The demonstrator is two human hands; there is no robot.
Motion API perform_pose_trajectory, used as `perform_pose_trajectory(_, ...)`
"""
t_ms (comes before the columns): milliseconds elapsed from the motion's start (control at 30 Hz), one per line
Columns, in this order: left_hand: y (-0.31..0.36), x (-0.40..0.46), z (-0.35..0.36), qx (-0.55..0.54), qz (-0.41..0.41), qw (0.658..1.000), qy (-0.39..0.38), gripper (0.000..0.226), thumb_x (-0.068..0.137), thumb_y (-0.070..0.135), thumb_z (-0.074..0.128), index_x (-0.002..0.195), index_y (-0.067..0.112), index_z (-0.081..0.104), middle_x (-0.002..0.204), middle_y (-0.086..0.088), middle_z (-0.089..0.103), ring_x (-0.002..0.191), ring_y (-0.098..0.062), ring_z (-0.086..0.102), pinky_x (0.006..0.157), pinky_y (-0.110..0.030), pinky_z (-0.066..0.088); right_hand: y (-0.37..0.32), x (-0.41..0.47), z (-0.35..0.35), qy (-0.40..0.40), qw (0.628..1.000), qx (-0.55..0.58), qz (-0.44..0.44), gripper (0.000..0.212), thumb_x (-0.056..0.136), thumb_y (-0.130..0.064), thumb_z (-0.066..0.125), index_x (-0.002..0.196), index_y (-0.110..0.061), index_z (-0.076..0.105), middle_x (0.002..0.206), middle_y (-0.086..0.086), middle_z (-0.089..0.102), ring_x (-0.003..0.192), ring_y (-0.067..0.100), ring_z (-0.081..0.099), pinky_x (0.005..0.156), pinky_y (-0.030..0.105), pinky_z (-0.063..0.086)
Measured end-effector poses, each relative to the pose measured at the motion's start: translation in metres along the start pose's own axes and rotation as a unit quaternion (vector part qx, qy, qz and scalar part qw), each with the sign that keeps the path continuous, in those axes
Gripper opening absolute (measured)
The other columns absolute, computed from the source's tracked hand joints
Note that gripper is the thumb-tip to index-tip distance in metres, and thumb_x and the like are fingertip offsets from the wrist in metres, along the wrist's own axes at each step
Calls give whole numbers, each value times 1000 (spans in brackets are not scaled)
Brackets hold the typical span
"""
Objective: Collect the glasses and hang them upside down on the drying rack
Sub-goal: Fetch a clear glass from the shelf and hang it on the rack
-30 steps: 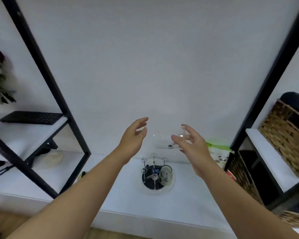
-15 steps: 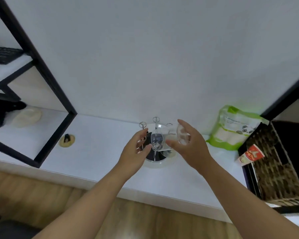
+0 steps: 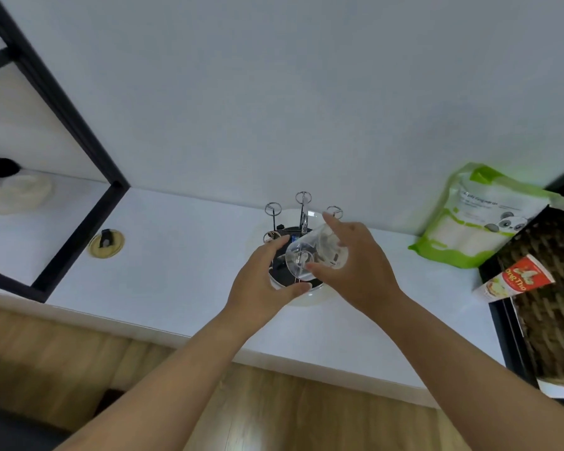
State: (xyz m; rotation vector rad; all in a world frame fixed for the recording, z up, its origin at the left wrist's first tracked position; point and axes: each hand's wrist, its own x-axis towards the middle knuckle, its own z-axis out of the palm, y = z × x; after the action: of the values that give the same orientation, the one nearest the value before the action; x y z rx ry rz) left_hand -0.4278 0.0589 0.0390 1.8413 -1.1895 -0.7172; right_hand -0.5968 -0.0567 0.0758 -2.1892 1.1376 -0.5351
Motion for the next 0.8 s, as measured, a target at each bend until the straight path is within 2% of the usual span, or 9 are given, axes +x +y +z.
perform_pose_trajectory(100,-8,2,8,4,8,1000,16,83,73,52,90,142,52,45,127,44,45,116,30,41,87,6,32,2,7,7,-14,999,-38,-16,90,81,-43,83,159,-36,39,126,-5,51,106,14,60,84,30,53)
perform_pose_trajectory(233,-19,5,21,16,12,999,29,82,71,58,88,140,55,43,125,45,46,121,10,49,93,-6,37,7,12,16,-26,997,-67,-31,106,79,-41,82,165,-42,20,118,-8,51,106,13,56,73,28,45)
perform_pose_trajectory(367,-29,5,31,6,10,999,37,79,73,55,89,140,48,48,133,36,52,121,7,51,93,-6,38,11,14,26,-50,993,-91,-58,118,77,-42,82,165,-46,4,108,-12,49,102,10,47,67,25,39)
perform_pose_trajectory(467,-32,5,37,-6,5,999,41,79,74,56,87,142,44,49,138,26,55,120,5,54,93,-9,43,12,16,31,-45,991,-107,-66,121,74,-45,84,166,-43,5,104,-13,50,107,16,46,79,31,42)
perform_pose_trajectory(533,-34,5,39,-7,2,999,44,76,75,58,86,140,44,49,134,27,56,116,6,55,90,-8,45,14,18,34,-46,990,-114,-70,123,72,-46,85,166,-41,7,105,-10,55,114,20,46,98,38,44)
perform_pose_trajectory(600,-35,6,41,-7,4,999,42,75,75,58,85,140,46,48,132,28,56,115,8,55,90,-9,46,16,19,37,-55,986,-132,-84,124,71,-47,85,167,-37,7,111,-6,60,122,23,48,121,46,28)
perform_pose_trajectory(667,-37,8,44,-13,2,999,39,75,76,56,86,140,45,49,132,27,57,114,9,55,90,-10,48,18,20,40,-57,983,-148,-94,126,69,-47,86,167,-35,8,113,-4,62,129,27,48,127,52,15)
perform_pose_trajectory(800,-43,10,50,-28,-4,999,39,77,76,51,88,142,41,50,134,22,60,114,3,58,92,-12,49,20,23,46,-54,979,-165,-107,127,68,-48,86,167,-34,9,112,-3,65,131,27,47,126,56,11)
